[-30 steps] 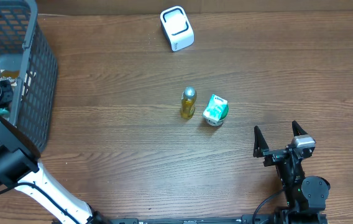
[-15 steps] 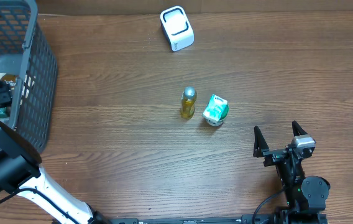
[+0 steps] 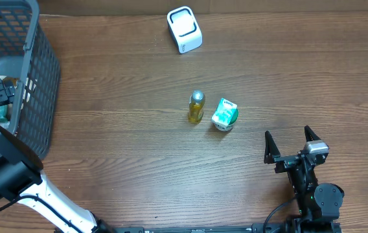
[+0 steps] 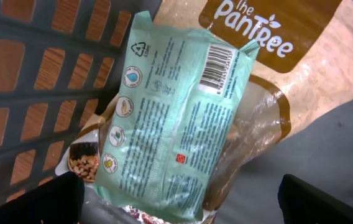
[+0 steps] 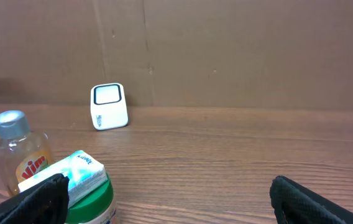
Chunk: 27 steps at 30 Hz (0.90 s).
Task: Scan the item barcode
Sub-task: 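Lower the left gripper into the basket and grasp the brown snack bag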
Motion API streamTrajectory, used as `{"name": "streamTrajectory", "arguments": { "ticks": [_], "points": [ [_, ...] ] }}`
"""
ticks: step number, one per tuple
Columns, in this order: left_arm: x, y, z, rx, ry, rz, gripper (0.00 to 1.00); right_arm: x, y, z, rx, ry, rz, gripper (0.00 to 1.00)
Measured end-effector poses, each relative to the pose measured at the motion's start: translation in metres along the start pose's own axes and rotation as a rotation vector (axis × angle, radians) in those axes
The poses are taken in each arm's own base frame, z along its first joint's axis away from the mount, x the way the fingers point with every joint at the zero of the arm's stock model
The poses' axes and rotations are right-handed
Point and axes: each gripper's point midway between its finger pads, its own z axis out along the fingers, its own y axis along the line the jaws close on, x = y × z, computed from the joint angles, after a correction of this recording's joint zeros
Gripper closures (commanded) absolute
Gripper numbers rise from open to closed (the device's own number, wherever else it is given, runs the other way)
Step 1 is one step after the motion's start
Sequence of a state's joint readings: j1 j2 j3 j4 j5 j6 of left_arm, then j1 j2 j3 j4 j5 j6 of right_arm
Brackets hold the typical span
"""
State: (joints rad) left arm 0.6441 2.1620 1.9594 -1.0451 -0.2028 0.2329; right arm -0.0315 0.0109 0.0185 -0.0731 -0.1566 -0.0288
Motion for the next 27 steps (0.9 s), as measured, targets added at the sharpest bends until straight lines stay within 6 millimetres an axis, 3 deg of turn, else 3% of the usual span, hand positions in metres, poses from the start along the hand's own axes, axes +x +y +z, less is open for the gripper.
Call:
{"name": "streamTrajectory", "arguments": {
  "ticks": [8,19,27],
  "points": [
    [0.004,-0.001,0.018,0.006,0.030,0.016,0.00,0.000,0.000,0.000,0.000,0.000,0.000,0.00],
    [0.015,0.016,0.037,0.083,0.045,0.021,0.00,0.000,0.000,0.000,0.000,0.000,0.000,0.00],
    [0.018,0.004,0.052,0.139,0.057,0.048,0.00,0.000,0.000,0.000,0.000,0.000,0.000,0.00]
  ]
}}
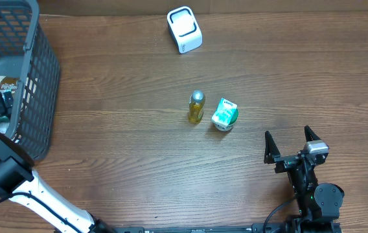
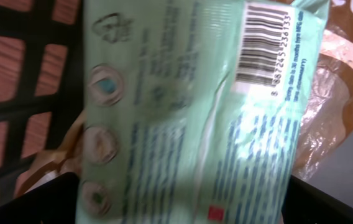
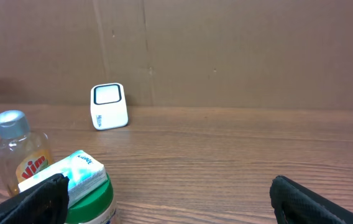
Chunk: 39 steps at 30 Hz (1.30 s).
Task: Scan the item barcode
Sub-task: 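Lower the left gripper into the basket and grasp the brown snack bag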
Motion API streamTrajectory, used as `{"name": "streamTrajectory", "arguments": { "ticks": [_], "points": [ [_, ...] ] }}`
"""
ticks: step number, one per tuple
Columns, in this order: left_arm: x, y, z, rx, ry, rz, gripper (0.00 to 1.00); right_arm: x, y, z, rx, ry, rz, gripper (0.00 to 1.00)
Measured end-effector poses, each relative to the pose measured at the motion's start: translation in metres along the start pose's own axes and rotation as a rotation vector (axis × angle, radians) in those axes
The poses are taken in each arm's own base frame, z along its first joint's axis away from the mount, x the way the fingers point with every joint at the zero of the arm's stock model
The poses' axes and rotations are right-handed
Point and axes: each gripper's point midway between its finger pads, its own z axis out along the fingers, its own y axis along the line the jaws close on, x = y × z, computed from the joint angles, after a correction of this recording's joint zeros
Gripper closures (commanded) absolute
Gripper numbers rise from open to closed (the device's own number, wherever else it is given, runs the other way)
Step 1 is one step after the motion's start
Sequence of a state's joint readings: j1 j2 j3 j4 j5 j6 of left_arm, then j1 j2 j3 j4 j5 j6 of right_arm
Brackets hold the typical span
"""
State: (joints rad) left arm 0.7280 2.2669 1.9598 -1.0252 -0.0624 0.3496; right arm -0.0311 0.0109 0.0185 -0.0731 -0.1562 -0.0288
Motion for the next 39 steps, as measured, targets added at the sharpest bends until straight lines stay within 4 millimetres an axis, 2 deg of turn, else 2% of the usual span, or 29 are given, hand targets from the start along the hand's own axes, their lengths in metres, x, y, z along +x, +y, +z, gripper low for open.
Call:
{"name": "streamTrajectory", "arguments": {
  "ticks": [13,17,19,35,37,39],
  "points": [
    [0.000,-0.002,0.019,0.020,0.032,0.004,0.00,0.000,0.000,0.000,0.000,0.000,0.000,0.00],
    [0.000,-0.002,0.020,0.017,0.038,0.004,0.04,0.000,0.000,0.000,0.000,0.000,0.000,0.00],
    [0.000,-0.001,0.020,0.013,0.039,0.004,0.00,0.000,0.000,0.000,0.000,0.000,0.000,0.00],
    [0.001,0.000,0.025,0.006,0.045,-0.007,0.00,0.000,0.000,0.000,0.000,0.000,0.000,0.00],
    [0.002,0.000,0.027,0.001,0.038,-0.007,0.02,0.000,0.000,0.000,0.000,0.000,0.000,0.00],
    [0.002,0.000,0.029,-0.007,0.028,-0.009,0.09,0.000,0.000,0.000,0.000,0.000,0.000,0.00]
  ]
}}
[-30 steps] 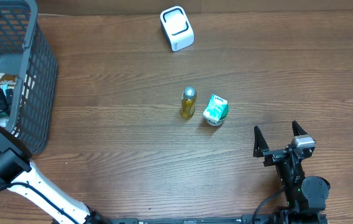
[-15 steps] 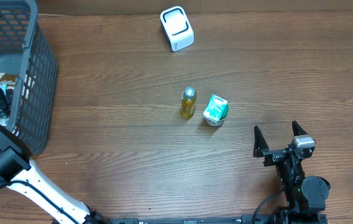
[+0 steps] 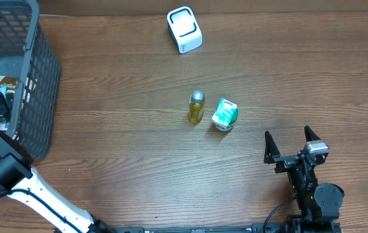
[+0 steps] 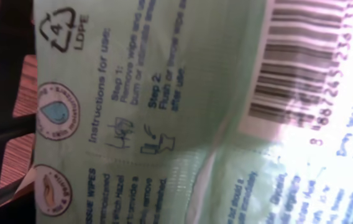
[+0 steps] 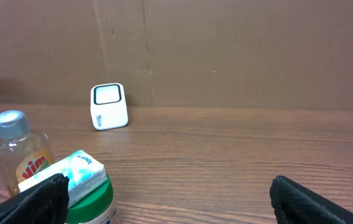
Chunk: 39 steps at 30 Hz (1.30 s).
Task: Scan the item barcode
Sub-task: 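Lower the left gripper into the basket and grasp the brown snack bag, then lift the snack bag out and carry it toward the scanner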
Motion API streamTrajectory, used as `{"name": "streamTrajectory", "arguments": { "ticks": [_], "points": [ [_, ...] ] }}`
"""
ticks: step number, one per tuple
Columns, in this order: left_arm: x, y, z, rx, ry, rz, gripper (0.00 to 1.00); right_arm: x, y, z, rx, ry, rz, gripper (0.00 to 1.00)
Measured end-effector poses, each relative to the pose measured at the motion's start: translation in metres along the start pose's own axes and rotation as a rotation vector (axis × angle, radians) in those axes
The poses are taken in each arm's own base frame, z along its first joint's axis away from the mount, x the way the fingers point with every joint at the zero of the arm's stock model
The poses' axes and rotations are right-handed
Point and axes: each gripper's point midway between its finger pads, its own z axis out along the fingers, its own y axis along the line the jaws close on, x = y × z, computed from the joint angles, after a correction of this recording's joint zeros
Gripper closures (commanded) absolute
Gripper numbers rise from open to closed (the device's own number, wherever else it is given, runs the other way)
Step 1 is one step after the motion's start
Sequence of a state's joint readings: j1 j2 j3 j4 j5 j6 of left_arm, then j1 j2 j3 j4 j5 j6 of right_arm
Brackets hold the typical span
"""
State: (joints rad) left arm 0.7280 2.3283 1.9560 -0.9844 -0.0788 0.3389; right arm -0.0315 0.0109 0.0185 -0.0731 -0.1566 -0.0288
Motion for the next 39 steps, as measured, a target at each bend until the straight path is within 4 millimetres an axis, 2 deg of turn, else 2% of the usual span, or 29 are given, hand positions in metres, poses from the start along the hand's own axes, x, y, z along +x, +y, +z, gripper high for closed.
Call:
{"name": "streamTrajectory", "arguments": {
  "ticks": [4,7,9,15,19,24,27,30,32,34,36,39],
  "points": [
    [-0.001,0.004,0.006,-0.030,-0.026,-0.013,0.33,0.000,0.000,0.000,0.000,0.000,0.000,0.00],
    [-0.001,0.005,0.006,-0.043,-0.037,-0.017,0.61,0.000,0.000,0.000,-0.001,0.000,0.000,0.00],
    [-0.003,0.005,0.005,-0.042,-0.048,-0.021,0.70,0.000,0.000,0.000,0.000,0.000,0.000,0.00],
    [-0.004,0.001,0.002,-0.011,-0.043,-0.026,0.83,0.000,0.000,0.000,0.000,0.000,0.000,0.00],
    [-0.005,-0.009,-0.007,0.052,-0.025,-0.045,0.85,0.000,0.000,0.000,-0.001,0.000,0.000,0.00],
    [-0.009,-0.033,-0.020,0.135,0.011,-0.068,0.87,0.000,0.000,0.000,0.000,0.000,0.000,0.00],
    [-0.020,-0.052,-0.035,0.168,-0.001,-0.071,0.95,0.000,0.000,0.000,0.000,0.001,0.000,0.00],
    [-0.048,-0.061,-0.065,0.169,-0.092,-0.086,0.96,0.000,0.000,0.000,0.000,0.000,0.000,0.00],
    [-0.065,-0.067,-0.097,0.169,-0.171,-0.102,0.96,0.000,0.000,0.000,0.000,-0.001,-0.001,0.00],
    [-0.077,-0.068,-0.137,0.163,-0.257,-0.133,0.96,0.000,0.000,0.000,0.000,0.000,0.000,0.00],
    [-0.085,-0.065,-0.186,0.158,-0.361,-0.166,0.96,0.000,0.000,0.000,0.000,0.000,0.000,0.00],
    [-0.084,-0.059,-0.265,0.154,-0.520,-0.220,0.96,0.000,0.000,0.000,0.000,0.000,0.000,0.00]
  ]
}}
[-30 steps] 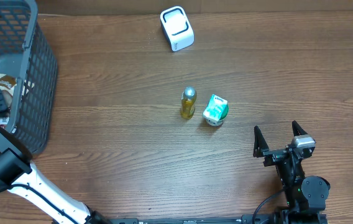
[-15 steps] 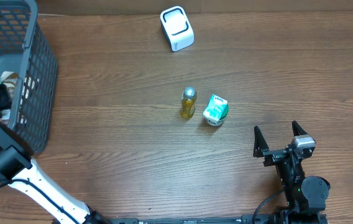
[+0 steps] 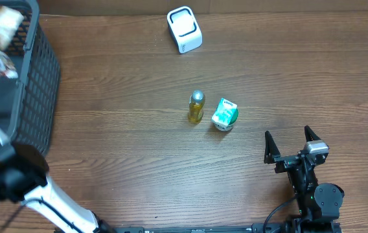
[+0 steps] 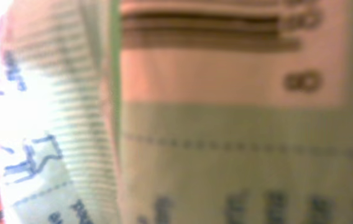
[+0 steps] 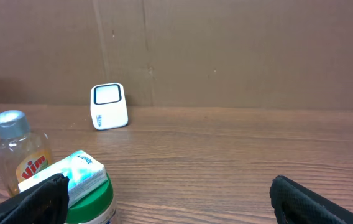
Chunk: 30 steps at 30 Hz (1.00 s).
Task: Scan the item barcode
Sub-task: 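Lift the snack bag out and carry it toward the scanner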
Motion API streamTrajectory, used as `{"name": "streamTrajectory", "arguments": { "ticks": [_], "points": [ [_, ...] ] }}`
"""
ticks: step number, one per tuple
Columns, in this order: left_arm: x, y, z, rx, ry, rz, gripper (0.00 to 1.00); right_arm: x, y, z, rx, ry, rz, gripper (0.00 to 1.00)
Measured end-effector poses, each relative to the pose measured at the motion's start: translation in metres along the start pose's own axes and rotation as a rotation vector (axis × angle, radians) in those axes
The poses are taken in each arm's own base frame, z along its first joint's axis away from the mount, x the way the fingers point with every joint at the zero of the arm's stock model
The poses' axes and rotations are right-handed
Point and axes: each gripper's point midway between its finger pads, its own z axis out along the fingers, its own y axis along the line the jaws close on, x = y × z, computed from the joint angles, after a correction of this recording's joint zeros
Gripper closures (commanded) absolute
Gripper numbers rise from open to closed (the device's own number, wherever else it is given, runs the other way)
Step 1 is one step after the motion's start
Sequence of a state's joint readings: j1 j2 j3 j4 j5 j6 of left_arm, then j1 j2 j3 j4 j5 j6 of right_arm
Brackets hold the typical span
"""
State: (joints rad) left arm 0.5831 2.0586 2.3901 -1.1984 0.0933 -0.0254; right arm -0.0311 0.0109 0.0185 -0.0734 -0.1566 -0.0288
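Observation:
A pale green wipes packet fills the left wrist view, pressed so close that its print and barcode are blurred. My own fingers are hidden behind it. From overhead the packet hangs crumpled at the end of my raised left gripper, over the far corner of the grey basket. The white scanner stands at the table's back, also seen in the right wrist view as the scanner. My right gripper rests open near the front right, with nothing between its fingers.
A small yellow bottle with a silver cap and a green-lidded tub with a tissue pack on top stand mid-table, between the scanner and my right gripper. Both appear at the left of the right wrist view, as the bottle.
My left gripper was low inside the basket against the green packet. It is now raised at the basket's far corner with the packet hanging from it. The right arm has not moved.
My left gripper hung open above the green packet, which lay on a brown bag in the basket. At the following two moments it was closer, until the packet filled the view. Now the packet is up out of the basket's bottom in the gripper.

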Motion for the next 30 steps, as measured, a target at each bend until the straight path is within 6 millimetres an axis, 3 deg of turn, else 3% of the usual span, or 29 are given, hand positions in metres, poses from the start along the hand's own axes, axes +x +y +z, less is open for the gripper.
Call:
{"name": "streamTrajectory", "arguments": {
  "ticks": [2,5,9,15,19,26,30],
  "points": [
    [-0.018,-0.009,-0.055,0.011,-0.107,-0.034,0.96,0.000,0.000,0.000,0.000,0.000,0.000,0.00],
    [-0.012,-0.031,-0.112,0.049,-0.151,-0.056,0.96,0.000,0.000,0.000,0.000,0.000,0.000,0.00],
    [0.018,-0.075,-0.136,0.126,-0.077,-0.017,0.95,0.000,0.000,0.000,0.001,0.000,0.000,0.00],
    [0.082,-0.142,-0.127,0.213,0.156,0.100,0.96,0.000,0.000,0.000,0.000,0.000,0.000,0.00],
    [0.124,-0.177,-0.111,0.239,0.296,0.159,0.96,0.000,0.000,0.000,0.000,0.000,0.000,0.00],
    [0.210,-0.237,-0.052,0.249,0.482,0.226,0.96,0.000,0.000,0.000,0.000,0.000,0.000,0.00],
    [0.263,-0.254,-0.021,0.203,0.548,0.220,0.95,0.000,0.000,0.000,0.000,0.000,0.000,0.00]
  ]
}}
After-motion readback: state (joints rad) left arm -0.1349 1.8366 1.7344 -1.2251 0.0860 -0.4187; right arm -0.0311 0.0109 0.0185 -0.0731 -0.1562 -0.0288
